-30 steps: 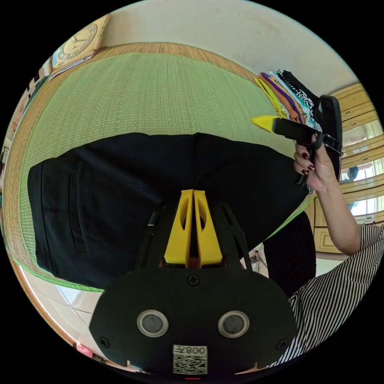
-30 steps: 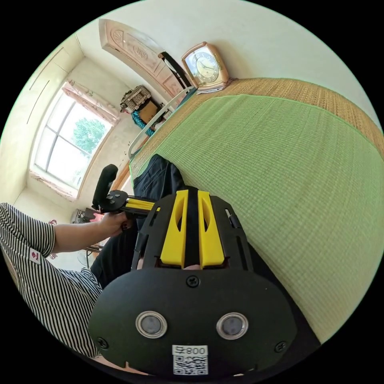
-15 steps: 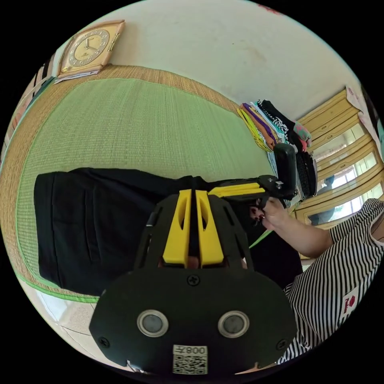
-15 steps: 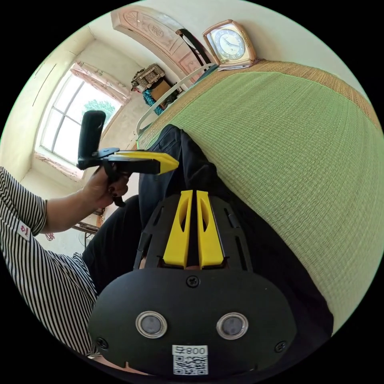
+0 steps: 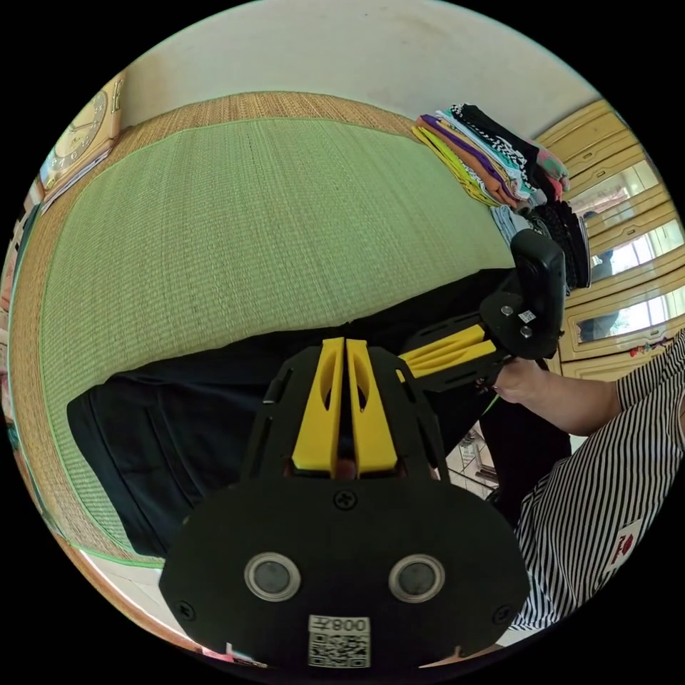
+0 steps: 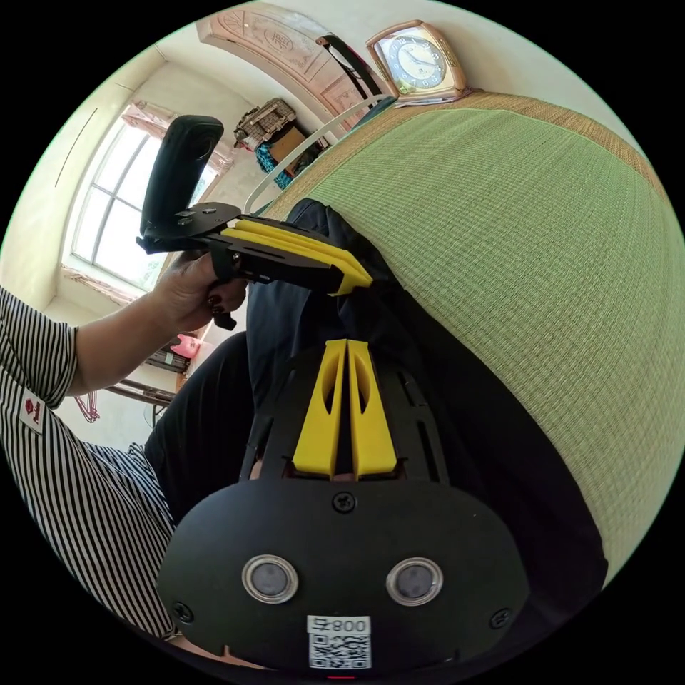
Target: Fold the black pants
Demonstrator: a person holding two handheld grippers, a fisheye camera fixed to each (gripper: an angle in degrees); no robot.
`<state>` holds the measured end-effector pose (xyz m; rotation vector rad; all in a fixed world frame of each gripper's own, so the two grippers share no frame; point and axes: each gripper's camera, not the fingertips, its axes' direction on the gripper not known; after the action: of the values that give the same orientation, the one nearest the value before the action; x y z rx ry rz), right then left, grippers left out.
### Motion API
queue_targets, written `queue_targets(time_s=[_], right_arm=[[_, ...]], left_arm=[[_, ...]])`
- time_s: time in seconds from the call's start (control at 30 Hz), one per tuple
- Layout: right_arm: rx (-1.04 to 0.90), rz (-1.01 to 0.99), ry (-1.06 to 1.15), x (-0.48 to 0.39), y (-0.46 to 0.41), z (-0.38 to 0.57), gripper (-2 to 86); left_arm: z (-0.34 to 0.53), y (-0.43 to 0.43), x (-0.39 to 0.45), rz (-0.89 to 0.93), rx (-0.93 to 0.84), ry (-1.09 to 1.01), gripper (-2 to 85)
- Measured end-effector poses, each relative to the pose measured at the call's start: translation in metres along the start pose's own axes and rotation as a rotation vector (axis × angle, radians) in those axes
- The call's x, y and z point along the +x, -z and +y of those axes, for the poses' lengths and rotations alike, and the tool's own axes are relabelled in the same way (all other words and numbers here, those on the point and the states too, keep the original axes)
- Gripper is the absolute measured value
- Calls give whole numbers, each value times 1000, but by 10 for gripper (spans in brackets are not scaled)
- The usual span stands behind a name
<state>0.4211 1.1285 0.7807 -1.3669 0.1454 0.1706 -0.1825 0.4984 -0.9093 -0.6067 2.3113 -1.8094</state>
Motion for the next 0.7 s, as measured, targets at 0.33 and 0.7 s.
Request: queue_targets(time_s=[0.33, 0.7], right_arm=[[-15, 23, 15, -14, 6, -21, 5], [28, 14, 8, -27, 33, -31, 4]], left_arm=[[-4, -4, -19, 6, -53, -32, 41], [24, 44, -42, -13, 206, 35, 13]])
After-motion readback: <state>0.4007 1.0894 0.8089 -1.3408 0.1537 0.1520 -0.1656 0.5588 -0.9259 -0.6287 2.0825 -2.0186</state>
